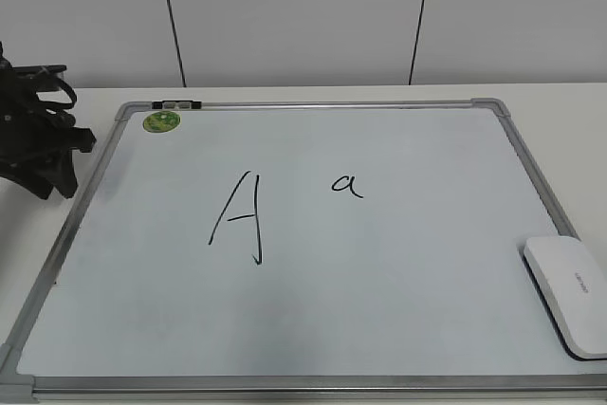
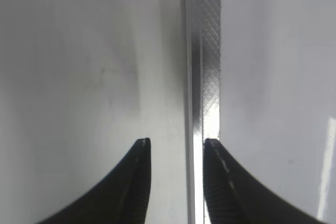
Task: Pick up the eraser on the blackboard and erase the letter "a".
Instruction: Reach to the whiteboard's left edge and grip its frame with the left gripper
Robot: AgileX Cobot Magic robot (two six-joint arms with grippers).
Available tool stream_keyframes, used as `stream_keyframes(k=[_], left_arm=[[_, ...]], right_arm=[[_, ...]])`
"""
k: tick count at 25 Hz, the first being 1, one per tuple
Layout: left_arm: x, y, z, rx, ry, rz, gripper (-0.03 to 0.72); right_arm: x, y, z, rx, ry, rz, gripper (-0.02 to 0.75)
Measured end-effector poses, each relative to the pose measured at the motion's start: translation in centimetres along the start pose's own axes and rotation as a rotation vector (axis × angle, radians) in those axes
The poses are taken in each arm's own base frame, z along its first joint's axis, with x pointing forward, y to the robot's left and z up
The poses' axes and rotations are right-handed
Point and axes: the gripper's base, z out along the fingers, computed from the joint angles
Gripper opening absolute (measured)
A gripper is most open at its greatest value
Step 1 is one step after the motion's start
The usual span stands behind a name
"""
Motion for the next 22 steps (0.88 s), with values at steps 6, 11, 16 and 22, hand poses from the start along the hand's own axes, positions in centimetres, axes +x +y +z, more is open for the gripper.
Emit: stream_keyframes(k=[6,11,16,22], left_arm=[[0.1,0.1,1.9,0.009,0.046,-0.013,0.243],[0.1,0.0,2.2,0.015,0.052,-0.018,0.243],[0.0,0.0,2.3,0.02,0.054,-0.022,0.242],[0.1,-0.1,2.5,0.028,0.061,-0.029,0.182]], right_arm=[[0.0,0.0,0.0,0.0,0.0,0.0,0.581],[0.0,0.0,0.0,0.0,0.0,0.0,0.581],[0.0,0.0,0.0,0.0,0.0,0.0,0.581],[0.0,0.0,0.0,0.0,0.0,0.0,0.581]])
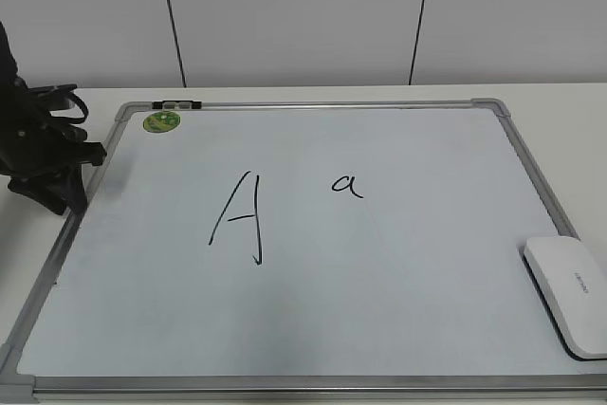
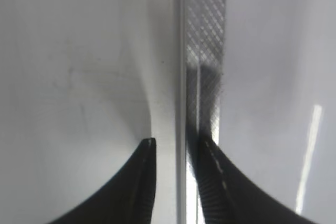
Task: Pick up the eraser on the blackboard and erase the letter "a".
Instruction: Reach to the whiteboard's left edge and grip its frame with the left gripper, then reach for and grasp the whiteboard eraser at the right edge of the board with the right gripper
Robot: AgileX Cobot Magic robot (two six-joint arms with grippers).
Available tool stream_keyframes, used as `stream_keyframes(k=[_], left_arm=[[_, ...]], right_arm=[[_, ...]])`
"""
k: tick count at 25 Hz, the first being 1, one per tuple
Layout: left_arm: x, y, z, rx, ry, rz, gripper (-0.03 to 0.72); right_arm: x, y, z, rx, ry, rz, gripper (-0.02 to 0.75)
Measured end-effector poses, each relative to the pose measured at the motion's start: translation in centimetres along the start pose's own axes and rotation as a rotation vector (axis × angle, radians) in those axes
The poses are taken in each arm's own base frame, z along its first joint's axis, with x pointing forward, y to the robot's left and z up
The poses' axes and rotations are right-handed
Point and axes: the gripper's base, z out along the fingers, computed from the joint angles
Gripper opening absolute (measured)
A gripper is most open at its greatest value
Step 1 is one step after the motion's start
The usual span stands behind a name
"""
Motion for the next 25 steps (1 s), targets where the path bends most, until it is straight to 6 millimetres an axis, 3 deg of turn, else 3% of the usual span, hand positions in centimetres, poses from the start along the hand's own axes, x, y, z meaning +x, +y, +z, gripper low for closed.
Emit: stream_keyframes(k=[12,21,25], left_arm=[[0.0,-0.1,0.0,0.01,0.0,-0.008,0.042],[-0.1,-0.3,0.2,0.024,0.008,-0.019,0.036],[-0.1,-0.3,0.2,0.025,0.009,-0.02,0.036]], right_arm=[[0.0,0.0,0.0,0.0,0.0,0.0,0.581],[0.0,0.0,0.0,-0.003,0.0,0.002,0.581],[-1.5,-0.1,0.6,0.002,0.04,0.0,0.581]])
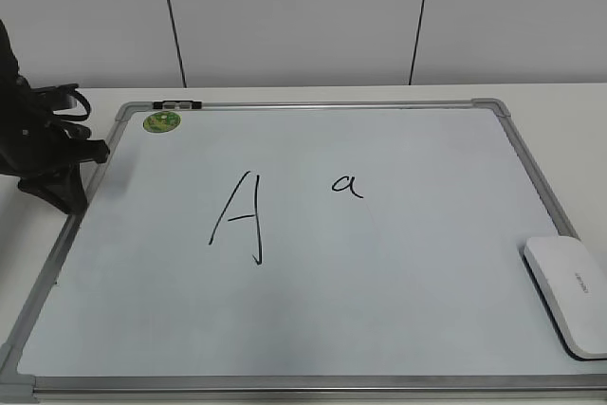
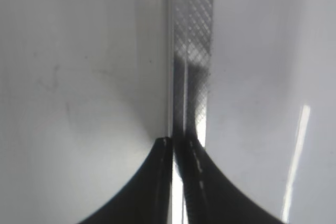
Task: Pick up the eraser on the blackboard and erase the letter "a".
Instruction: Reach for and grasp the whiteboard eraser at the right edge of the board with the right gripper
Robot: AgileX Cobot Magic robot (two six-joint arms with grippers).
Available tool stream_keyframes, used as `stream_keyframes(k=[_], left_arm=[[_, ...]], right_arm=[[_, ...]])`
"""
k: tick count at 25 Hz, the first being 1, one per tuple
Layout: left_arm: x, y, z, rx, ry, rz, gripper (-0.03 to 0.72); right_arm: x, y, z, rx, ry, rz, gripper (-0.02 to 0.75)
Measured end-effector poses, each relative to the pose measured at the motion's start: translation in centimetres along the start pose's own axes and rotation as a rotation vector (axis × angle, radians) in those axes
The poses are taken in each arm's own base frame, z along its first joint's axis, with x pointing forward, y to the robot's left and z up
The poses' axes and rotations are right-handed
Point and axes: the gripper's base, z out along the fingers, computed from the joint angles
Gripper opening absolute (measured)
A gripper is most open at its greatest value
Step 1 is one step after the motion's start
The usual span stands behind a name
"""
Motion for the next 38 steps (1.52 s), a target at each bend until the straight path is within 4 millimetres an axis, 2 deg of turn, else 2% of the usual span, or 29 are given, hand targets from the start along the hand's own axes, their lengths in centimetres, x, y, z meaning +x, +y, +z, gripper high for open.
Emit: stream_keyframes(k=[8,12,13,14,19,23,25,28,38], left_arm=[[0.0,0.0,0.0,-0.001,0.001,0.001,0.036],[0.0,0.0,0.0,-0.001,0.001,0.001,0.037],[0.0,0.0,0.0,-0.001,0.001,0.001,0.037],[0.0,0.0,0.0,-0.001,0.001,0.001,0.038],[0.0,0.0,0.0,-0.003,0.001,0.002,0.038],[0.0,0.0,0.0,-0.002,0.003,0.002,0.038],[0.0,0.0,0.0,-0.002,0.003,0.002,0.038],[0.0,0.0,0.0,-0.003,0.005,0.003,0.038],[0.0,0.0,0.0,-0.004,0.005,0.004,0.038]], right_arm=[[-4.9,-0.4,4.8,-0.002,0.285,-0.014,0.581],[-6.8,0.0,7.4,-0.048,0.402,0.032,0.581],[-6.8,0.0,7.4,-0.048,0.402,0.032,0.581],[-7.7,0.2,8.9,-0.069,0.463,0.057,0.581],[-9.4,0.2,12.9,-0.077,0.606,0.077,0.582],[-9.9,0.0,16.7,-0.065,0.725,0.068,0.608],[-10.0,-0.1,18.5,-0.054,0.771,0.055,0.646],[-10.0,-0.2,20.3,-0.05,0.794,0.054,0.67],[-7.6,-0.3,26.2,-0.022,0.87,0.078,0.673]])
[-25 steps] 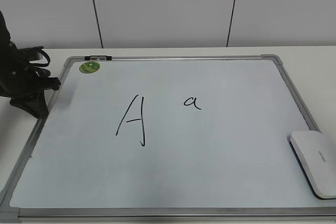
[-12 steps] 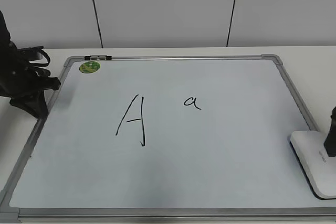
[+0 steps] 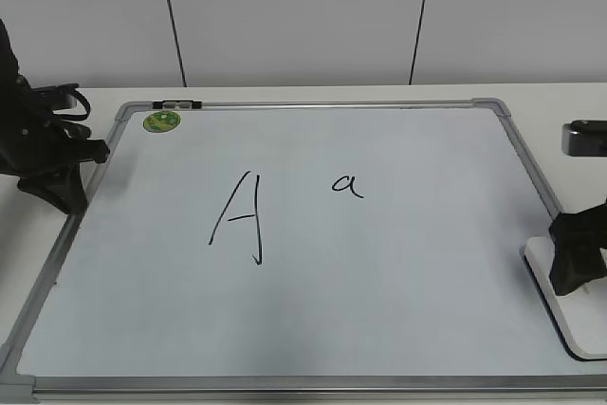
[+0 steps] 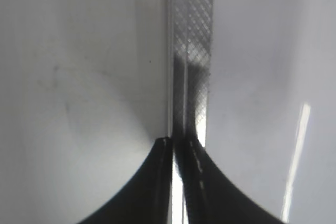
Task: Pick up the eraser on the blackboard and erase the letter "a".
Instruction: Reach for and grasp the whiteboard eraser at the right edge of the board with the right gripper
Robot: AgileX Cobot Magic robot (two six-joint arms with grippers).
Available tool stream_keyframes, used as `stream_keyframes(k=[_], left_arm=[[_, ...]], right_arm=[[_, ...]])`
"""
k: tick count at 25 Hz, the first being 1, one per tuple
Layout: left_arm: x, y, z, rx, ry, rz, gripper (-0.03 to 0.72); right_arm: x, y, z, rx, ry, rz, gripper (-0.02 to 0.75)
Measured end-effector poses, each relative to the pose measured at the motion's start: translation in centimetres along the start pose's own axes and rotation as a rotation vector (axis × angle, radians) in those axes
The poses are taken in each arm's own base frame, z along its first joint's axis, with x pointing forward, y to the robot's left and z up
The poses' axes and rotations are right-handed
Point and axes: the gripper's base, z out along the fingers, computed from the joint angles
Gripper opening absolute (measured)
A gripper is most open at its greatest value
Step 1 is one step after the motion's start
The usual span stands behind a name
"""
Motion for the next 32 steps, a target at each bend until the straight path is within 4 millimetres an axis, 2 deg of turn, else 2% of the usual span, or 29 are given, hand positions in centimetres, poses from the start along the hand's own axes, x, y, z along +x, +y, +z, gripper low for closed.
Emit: stream_keyframes(k=[12,20,26,32], left_arm=[[0.0,0.0,0.0,0.0,0.0,0.0,0.04],[0.0,0.0,0.0,0.0,0.002,0.0,0.04],[0.0,0.0,0.0,0.0,0.002,0.0,0.04],[0.0,0.0,0.0,0.0,0.002,0.0,0.04]], right_arm=[[-1.3,-0.4,3.2,0.034,0.029,0.019,0.673],[-2.8,-0.2,3.9,0.025,0.02,0.03,0.672],[-2.9,-0.2,4.5,0.019,0.039,0.039,0.666],[-2.9,-0.2,4.5,0.02,0.039,0.037,0.604]])
